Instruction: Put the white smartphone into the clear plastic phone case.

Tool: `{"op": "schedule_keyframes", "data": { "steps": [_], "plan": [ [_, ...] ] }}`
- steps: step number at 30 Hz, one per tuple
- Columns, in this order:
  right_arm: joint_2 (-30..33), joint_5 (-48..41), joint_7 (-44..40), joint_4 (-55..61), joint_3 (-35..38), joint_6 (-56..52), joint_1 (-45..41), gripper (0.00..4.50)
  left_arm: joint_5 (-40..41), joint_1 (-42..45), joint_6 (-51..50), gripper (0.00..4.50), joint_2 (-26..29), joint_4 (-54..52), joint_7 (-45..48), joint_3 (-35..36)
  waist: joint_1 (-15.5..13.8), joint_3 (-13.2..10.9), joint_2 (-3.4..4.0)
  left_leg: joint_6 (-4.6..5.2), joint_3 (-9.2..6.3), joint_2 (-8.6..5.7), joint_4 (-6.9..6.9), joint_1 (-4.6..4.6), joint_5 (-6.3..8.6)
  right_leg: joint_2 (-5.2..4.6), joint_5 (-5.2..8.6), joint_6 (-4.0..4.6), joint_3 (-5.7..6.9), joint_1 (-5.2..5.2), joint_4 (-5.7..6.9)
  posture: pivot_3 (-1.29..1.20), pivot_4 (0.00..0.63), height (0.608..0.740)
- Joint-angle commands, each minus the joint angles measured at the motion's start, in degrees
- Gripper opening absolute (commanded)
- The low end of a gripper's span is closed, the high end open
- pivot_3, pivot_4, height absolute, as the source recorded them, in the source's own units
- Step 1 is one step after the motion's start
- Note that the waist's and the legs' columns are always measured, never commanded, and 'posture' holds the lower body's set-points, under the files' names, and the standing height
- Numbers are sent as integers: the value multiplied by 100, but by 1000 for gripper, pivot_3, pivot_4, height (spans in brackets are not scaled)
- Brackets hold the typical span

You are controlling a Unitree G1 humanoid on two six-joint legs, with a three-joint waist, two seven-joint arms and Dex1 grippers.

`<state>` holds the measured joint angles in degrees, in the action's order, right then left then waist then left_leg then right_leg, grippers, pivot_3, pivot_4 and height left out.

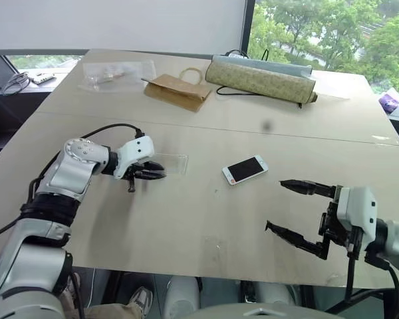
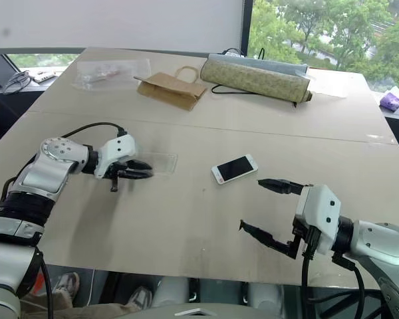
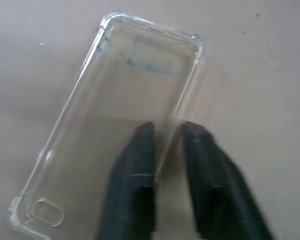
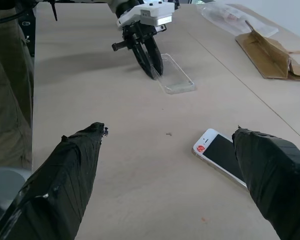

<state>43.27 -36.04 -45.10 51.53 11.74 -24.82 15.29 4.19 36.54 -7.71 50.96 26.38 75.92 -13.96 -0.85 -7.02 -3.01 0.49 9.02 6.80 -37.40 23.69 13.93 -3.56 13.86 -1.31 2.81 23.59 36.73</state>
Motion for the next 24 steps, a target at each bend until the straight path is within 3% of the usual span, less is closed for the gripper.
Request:
{"op": "schedule_keyframes", "data": {
  "steps": [1,5,10,14,24],
  "plan": [
    [9,-119,158,283,62,-45,31,4500,-314,-37,140,92,-71,387,99,-163,1,8,6,1,-1,0,-2,-1,0,-1,0,0,0,-2,1,0,150,740],
    [-3,-116,276,350,5,-88,57,4500,-85,-86,147,92,-93,170,332,4,2,24,6,2,-7,0,-5,-5,1,0,1,0,1,-7,5,0,150,740],
    [7,-86,321,359,21,-97,110,4500,857,-721,-812,92,22,-1869,911,248,10,18,10,8,-11,-5,-5,7,5,-2,4,-7,-5,-1,1,0,150,740],
    [5,-19,346,366,-38,-68,157,4500,912,-1158,-1233,92,-46,-2958,762,119,-16,16,12,-11,-22,-11,-10,14,-6,-3,9,-16,-2,-1,1,0,150,740],
    [5,111,340,430,-35,-6,384,4500,79,-825,-805,92,-506,-2859,301,-554,-24,17,11,15,-69,-42,-15,16,8,0,10,-18,-7,-19,5,0,150,740]
  ]
}}
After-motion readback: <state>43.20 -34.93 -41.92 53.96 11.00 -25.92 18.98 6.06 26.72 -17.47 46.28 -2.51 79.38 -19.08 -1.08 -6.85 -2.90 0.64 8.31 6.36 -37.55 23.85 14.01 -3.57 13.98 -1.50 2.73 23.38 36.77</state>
